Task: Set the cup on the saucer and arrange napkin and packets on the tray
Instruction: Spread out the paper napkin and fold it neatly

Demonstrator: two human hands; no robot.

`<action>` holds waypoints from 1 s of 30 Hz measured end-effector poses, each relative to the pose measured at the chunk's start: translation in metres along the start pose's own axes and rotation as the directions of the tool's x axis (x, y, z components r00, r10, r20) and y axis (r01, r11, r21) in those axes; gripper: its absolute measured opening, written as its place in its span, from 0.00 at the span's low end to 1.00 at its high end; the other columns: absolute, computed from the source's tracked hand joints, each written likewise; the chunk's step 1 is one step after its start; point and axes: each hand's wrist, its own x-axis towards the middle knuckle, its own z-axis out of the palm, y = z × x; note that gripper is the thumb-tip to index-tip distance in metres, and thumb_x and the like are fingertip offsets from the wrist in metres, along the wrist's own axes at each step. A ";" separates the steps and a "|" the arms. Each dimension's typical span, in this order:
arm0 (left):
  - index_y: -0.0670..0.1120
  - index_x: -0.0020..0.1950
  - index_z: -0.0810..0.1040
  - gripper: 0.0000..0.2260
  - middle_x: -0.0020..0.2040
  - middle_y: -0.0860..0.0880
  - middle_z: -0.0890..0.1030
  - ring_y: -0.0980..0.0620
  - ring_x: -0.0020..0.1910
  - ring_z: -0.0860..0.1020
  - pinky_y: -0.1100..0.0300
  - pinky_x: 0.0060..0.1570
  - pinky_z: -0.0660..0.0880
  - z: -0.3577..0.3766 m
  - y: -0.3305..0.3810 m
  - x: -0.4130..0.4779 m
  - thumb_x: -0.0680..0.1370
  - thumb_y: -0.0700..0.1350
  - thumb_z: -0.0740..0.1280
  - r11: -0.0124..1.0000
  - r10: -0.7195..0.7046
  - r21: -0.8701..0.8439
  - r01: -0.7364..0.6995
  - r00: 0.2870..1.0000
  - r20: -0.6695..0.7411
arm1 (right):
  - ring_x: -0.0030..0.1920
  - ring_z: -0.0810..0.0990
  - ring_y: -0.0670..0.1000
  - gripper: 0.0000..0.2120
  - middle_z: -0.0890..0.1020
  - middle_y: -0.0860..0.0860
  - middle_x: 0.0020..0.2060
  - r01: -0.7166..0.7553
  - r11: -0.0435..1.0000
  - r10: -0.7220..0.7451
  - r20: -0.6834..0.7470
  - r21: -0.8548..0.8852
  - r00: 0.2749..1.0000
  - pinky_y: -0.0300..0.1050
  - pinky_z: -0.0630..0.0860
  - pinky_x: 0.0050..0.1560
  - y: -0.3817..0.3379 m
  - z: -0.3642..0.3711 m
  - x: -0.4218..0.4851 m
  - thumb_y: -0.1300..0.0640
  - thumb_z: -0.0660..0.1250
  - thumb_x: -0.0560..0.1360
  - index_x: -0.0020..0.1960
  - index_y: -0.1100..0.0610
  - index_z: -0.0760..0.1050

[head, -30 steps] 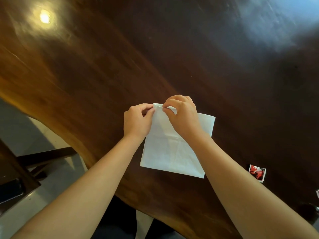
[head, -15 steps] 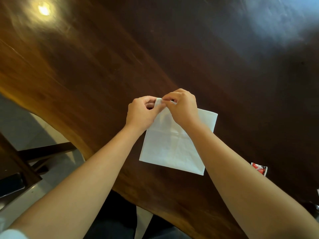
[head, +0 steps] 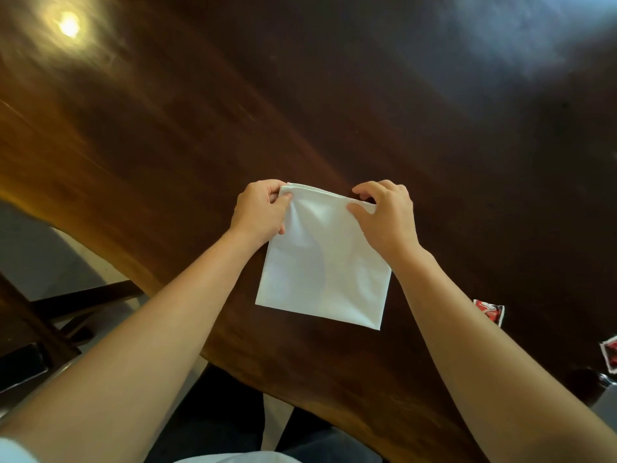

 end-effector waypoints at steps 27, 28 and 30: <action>0.43 0.82 0.46 0.33 0.83 0.41 0.49 0.43 0.82 0.46 0.44 0.79 0.46 0.056 -0.044 -0.022 0.83 0.60 0.46 0.381 0.509 0.806 -0.454 0.830 0.227 | 0.80 0.42 0.55 0.38 0.46 0.52 0.81 -0.049 0.928 0.009 -0.108 -0.369 0.994 0.59 0.41 0.77 0.063 0.064 -0.066 0.35 0.43 0.80 0.81 0.57 0.43; 0.43 0.82 0.47 0.33 0.83 0.41 0.50 0.43 0.82 0.46 0.43 0.79 0.47 0.056 -0.044 -0.023 0.83 0.60 0.46 0.384 0.506 0.805 -0.453 0.832 0.227 | 0.80 0.42 0.55 0.38 0.46 0.52 0.81 -0.051 0.926 0.012 -0.105 -0.373 0.994 0.59 0.41 0.77 0.063 0.064 -0.066 0.35 0.43 0.80 0.81 0.57 0.43; 0.43 0.82 0.47 0.32 0.83 0.41 0.50 0.42 0.82 0.47 0.43 0.79 0.47 0.056 -0.044 -0.023 0.83 0.60 0.45 0.386 0.505 0.805 -0.451 0.833 0.225 | 0.80 0.42 0.55 0.38 0.45 0.52 0.81 -0.059 0.920 0.020 -0.104 -0.389 0.994 0.59 0.41 0.77 0.064 0.064 -0.066 0.34 0.43 0.80 0.81 0.57 0.42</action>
